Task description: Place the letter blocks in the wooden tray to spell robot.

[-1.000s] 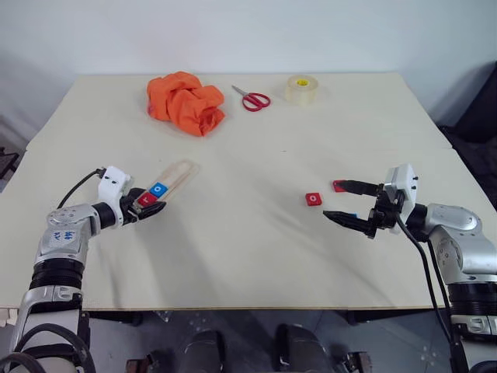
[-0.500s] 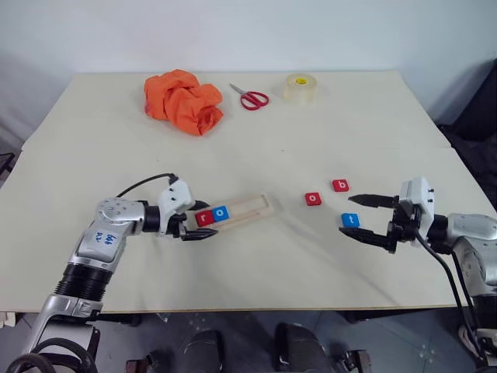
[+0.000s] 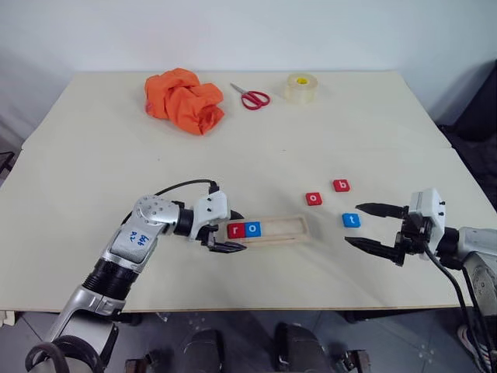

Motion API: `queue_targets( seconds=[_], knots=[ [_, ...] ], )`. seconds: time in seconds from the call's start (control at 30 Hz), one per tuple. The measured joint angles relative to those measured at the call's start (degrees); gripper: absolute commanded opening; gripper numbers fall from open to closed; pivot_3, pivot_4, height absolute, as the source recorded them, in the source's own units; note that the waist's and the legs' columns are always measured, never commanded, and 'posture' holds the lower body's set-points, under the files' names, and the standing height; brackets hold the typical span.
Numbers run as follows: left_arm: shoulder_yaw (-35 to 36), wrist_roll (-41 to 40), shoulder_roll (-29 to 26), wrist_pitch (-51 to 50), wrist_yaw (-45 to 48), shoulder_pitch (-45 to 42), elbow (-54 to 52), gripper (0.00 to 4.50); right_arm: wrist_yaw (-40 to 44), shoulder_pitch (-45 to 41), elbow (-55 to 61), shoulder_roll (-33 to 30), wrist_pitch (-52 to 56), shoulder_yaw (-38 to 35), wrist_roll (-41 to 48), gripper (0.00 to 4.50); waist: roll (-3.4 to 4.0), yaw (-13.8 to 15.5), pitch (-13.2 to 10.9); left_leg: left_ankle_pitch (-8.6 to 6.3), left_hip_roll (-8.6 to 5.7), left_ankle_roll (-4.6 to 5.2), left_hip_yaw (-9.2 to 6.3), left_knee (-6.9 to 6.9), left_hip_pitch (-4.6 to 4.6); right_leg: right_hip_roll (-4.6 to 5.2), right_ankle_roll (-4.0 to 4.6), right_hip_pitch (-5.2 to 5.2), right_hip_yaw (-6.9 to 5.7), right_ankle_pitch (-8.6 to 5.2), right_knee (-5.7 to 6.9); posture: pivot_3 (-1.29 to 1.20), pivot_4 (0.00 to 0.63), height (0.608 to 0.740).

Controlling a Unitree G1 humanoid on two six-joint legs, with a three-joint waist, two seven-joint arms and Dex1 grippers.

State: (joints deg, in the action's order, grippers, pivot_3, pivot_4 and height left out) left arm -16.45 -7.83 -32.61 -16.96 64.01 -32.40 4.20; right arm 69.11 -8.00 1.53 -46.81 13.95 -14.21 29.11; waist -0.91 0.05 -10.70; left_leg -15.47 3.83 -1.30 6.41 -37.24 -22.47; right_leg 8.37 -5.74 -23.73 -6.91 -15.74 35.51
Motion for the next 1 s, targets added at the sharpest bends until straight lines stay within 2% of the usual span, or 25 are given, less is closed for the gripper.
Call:
queue_targets(
  seconds=[0.07, 0.1, 0.13, 0.43, 0.57, 0.73, 1.0],
  knots=[
    [-0.44, 0.23, 0.02, 0.03, 0.39, 0.0, 0.1, 4.13, -0.46, 0.34, 0.6, 0.0, 0.05, -0.06, 0.28, 4.5, -0.02, -0.05, -0.01, -0.01, 0.0, 0.02, 0.0, 0.01, 0.0, 0.0, 0.0, 0.0, 0.0, 0.0, 0.0, 0.0, 0.15, 0.74],
    [-0.52, 0.32, 0.02, 0.19, 0.66, 0.0, 0.1, 4.39, -0.69, 0.47, 0.63, 0.0, 0.09, -0.06, 0.39, 4.5, -0.04, -0.05, -0.03, -0.01, 0.0, 0.02, 0.0, 0.0, 0.0, 0.0, 0.0, 0.0, -0.01, 0.0, 0.0, 0.0, 0.15, 0.74],
    [-0.52, 0.36, 0.02, 0.48, 0.87, 0.0, 0.1, 4.45, -0.88, 0.55, 0.63, 0.0, 0.12, -0.06, 0.45, 4.5, -0.05, -0.04, -0.03, -0.01, 0.0, 0.02, -0.01, 0.0, 0.0, 0.0, 0.0, 0.0, 0.0, 0.0, -0.01, 0.0, 0.15, 0.74],
    [-0.22, 0.25, 0.29, 1.53, 1.18, 1.02, -0.24, 4.45, -2.45, 1.26, 1.18, 0.0, 0.18, -0.07, 0.96, 4.5, -0.06, -0.03, -0.04, -0.06, 0.0, 0.1, -0.01, 0.0, 0.0, 0.0, 0.0, 0.0, 0.0, 0.0, -0.01, 0.0, 0.15, 0.74],
    [3.85, -3.01, -0.22, 2.49, 1.65, 2.9, -0.81, 4.45, -5.26, 2.51, 3.72, 0.43, 2.23, -1.72, 2.39, 4.5, -0.11, -0.05, -0.06, -0.06, 0.02, 0.1, -0.02, -0.01, 0.0, 0.0, 0.0, 0.0, -0.01, 0.0, 0.0, 0.0, 0.15, 0.74],
    [12.37, -9.28, 0.19, 11.41, 4.21, 4.11, -0.01, 4.45, -12.7, 2.51, 7.48, 3.09, 7.28, -3.31, 4.3, 4.5, -0.12, -0.04, -0.07, -0.06, 0.03, 0.1, -0.03, -0.02, 0.0, 0.01, 0.0, 0.01, -0.01, 0.0, 0.0, 0.0, 0.15, 0.74],
    [18.32, -14.55, 0.05, 18.77, 9.35, 5.82, 5.61, 4.45, -27.24, 0.29, 13.06, 5.46, 14.38, -1.57, 0.92, 4.5, -0.13, -0.07, -0.07, -0.09, 0.03, 0.13, -0.02, -0.01, -0.03, 0.01, 0.01, 0.0, -0.02, 0.0, -0.03, 0.0, 0.15, 0.74]
  ],
)
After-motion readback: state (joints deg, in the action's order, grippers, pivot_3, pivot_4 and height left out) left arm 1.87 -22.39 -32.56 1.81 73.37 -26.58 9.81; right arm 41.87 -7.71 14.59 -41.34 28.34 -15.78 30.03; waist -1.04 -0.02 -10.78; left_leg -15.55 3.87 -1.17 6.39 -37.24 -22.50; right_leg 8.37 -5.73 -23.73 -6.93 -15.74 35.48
